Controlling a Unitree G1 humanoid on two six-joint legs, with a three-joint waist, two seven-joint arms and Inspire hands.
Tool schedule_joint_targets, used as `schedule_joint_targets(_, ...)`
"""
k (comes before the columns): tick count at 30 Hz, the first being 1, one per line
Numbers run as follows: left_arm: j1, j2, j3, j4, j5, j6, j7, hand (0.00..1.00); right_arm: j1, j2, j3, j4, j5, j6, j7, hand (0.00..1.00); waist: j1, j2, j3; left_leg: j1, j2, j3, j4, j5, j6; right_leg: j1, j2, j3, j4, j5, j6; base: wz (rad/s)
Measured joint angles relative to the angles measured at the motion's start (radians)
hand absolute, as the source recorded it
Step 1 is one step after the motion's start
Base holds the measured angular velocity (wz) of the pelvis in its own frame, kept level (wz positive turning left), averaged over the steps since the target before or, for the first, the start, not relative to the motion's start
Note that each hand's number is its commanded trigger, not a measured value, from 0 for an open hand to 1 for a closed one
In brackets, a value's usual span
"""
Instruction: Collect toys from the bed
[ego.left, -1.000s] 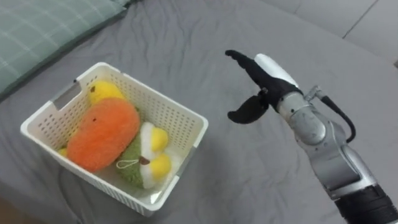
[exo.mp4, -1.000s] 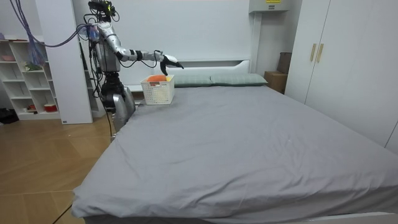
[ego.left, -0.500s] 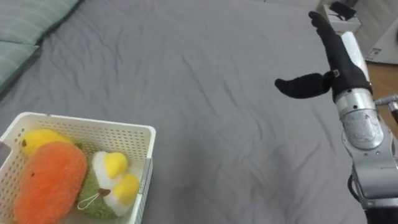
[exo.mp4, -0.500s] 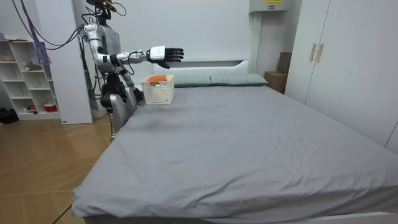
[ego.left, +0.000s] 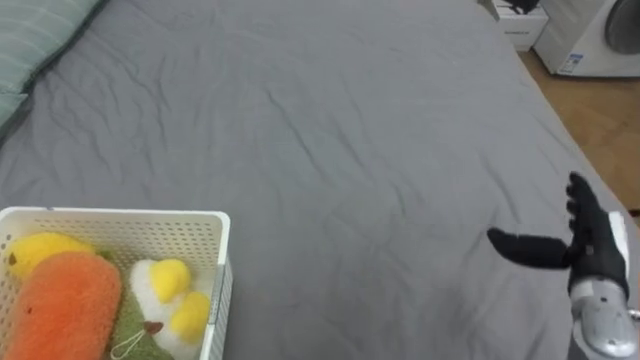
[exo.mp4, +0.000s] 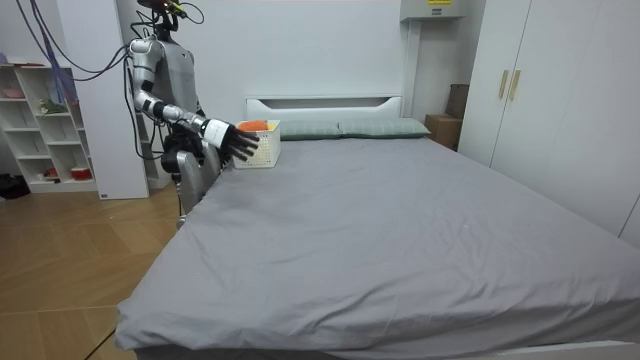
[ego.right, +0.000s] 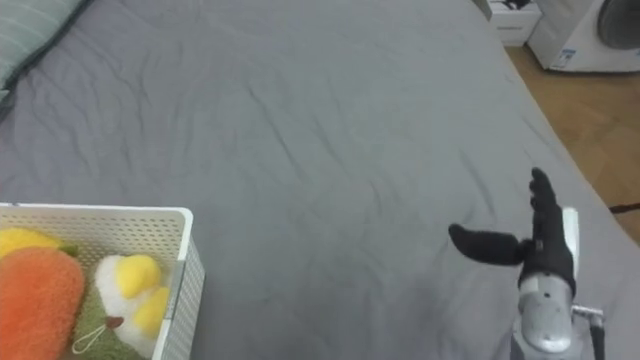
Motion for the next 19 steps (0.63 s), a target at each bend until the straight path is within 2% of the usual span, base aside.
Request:
schedule_joint_targets(2, 0.009, 0.0, 0.0, 0.0, -0.01, -0.011, -0.001, 0.0, 0.02, 0.0, 0.0, 0.135, 0.055, -0.029, -0.024, 0.0, -0.003, 0.005, 0.0011, 0.013, 0.001, 0.006, 0.001, -0.002, -0.001, 0.006, 0.001, 0.006, 0.0, -0.001, -0.001, -0.08)
schedule_joint_targets(6, 0.024, -0.007, 0.006, 0.009, -0.011, -0.036, -0.008, 0.0, 0.046, 0.011, -0.001, 0.336, 0.09, -0.041, -0.025, 0.0, -0.006, 0.008, -0.0012, 0.016, 0.001, 0.008, 0.001, -0.004, 0.0, 0.013, 0.001, 0.008, 0.0, -0.003, 0.0, 0.0)
schedule_joint_targets(8, 0.035, -0.008, 0.008, 0.011, -0.012, -0.047, -0.009, 0.0, 0.056, 0.022, -0.002, 0.469, 0.108, -0.054, -0.025, 0.0, -0.014, 0.006, 0.0006, 0.025, -0.001, 0.005, 0.001, -0.005, 0.0, 0.023, 0.0, 0.007, -0.001, -0.009, 0.002, 0.05)
schedule_joint_targets(12, 0.035, -0.009, 0.008, 0.018, -0.017, -0.047, -0.014, 0.0, 0.075, 0.036, 0.001, 0.618, 0.156, -0.062, -0.023, 0.0, -0.011, 0.005, 0.0012, 0.029, -0.001, 0.004, 0.003, -0.011, -0.001, 0.021, -0.001, 0.008, 0.002, -0.022, 0.003, 0.02)
schedule_joint_targets(15, 0.034, -0.009, 0.01, 0.037, -0.014, -0.06, -0.031, 0.0, 0.086, 0.041, 0.001, 0.727, 0.167, -0.068, 0.01, 0.0, -0.013, 0.01, -0.0014, 0.029, -0.002, -0.002, 0.002, -0.012, 0.0, 0.024, -0.001, 0.006, -0.001, -0.023, 0.004, 0.04)
schedule_joint_targets(19, 0.035, -0.011, 0.023, 0.042, -0.001, -0.061, -0.049, 0.0, 0.088, 0.055, 0.014, 0.832, 0.153, -0.055, 0.071, 0.0, -0.001, 0.015, -0.0037, 0.029, -0.002, -0.005, 0.005, -0.012, -0.001, 0.023, 0.0, 0.001, -0.001, -0.023, 0.003, 0.0)
